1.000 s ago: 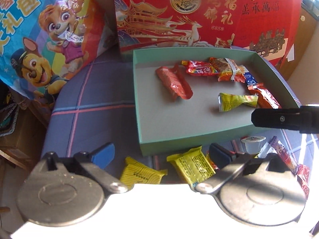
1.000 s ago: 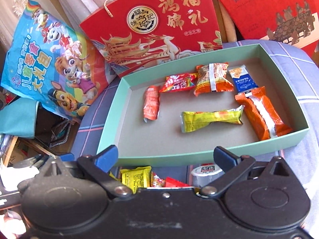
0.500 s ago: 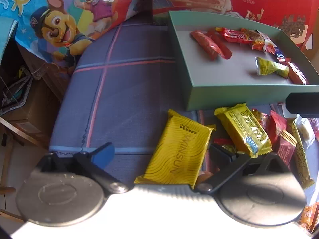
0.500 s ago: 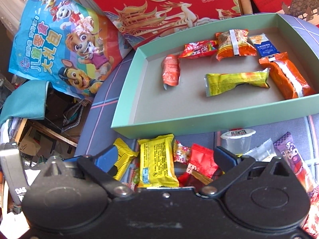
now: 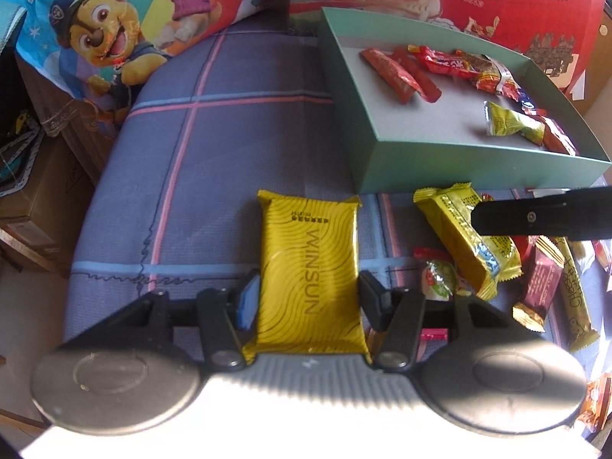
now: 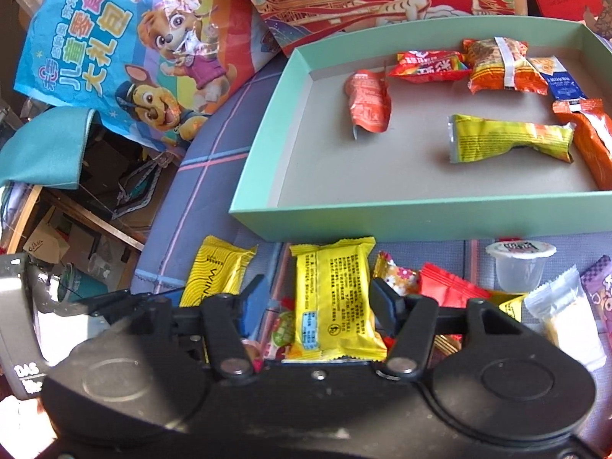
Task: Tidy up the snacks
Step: 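Grasp the yellow WINSUN packet with the left gripper while the right grasps the yellow wafer packet, then carry both yellow packets into the green tray and open both grippers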
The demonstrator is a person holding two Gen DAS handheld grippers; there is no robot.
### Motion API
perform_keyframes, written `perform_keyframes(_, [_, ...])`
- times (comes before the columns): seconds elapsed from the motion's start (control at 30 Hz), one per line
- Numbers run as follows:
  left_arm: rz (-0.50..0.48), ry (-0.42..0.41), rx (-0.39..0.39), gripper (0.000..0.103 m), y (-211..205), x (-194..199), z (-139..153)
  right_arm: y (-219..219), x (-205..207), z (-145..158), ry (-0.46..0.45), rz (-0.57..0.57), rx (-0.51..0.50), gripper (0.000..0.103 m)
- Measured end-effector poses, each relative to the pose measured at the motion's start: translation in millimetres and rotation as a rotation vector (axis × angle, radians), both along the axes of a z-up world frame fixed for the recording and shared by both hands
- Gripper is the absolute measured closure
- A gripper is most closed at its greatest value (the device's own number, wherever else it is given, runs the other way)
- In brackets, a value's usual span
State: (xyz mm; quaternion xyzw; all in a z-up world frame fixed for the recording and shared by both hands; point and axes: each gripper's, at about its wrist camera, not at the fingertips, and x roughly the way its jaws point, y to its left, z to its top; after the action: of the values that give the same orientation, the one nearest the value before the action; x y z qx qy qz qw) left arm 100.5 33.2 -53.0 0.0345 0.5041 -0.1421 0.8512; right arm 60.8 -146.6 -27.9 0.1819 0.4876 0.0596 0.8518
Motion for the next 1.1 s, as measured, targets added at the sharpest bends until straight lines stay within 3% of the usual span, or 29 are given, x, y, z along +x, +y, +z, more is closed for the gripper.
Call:
perform_keyframes(0.23, [0.009,-0.006,-0.003,0.047,10.6,-3.4,-2.0,19.2,12.3,-18.3,0.027,0.021,-0.084,0.044])
perform_keyframes(0.3, [0.006,-0.008,-0.004,0.046,10.9,-3.8,-2.4,23.4,10.6,-22.9,0.012,0.024,-0.118,0.046])
perform_keyframes(0.37, [0.004,-0.011,0.001,0.046,9.7,-4.1,-3.0,26.2,9.7,-23.6,-0.001,0.036,-0.137,0.056])
perform_keyframes(0.47, [0.007,-0.028,0.021,0.050,5.9,-5.5,-3.2,24.1,9.9,-22.0,0.004,0.029,-0.122,0.056])
perform_keyframes(0.7, [0.030,-0.035,-0.012,0.051,7.7,-11.6,7.6,12.0,-7.7,2.1,-0.042,0.049,-0.048,0.056])
perform_keyframes(0.87, [0.035,-0.072,-0.031,0.051,5.9,-10.6,34.7,-1.0,-18.7,27.7,-0.092,0.050,0.003,0.056])
perform_keyframes(1.1, [-0.008,-0.146,-0.041,0.051,-22.0,17.2,76.1,-42.1,-0.5,60.7,-0.169,-0.044,-0.031,0.056])
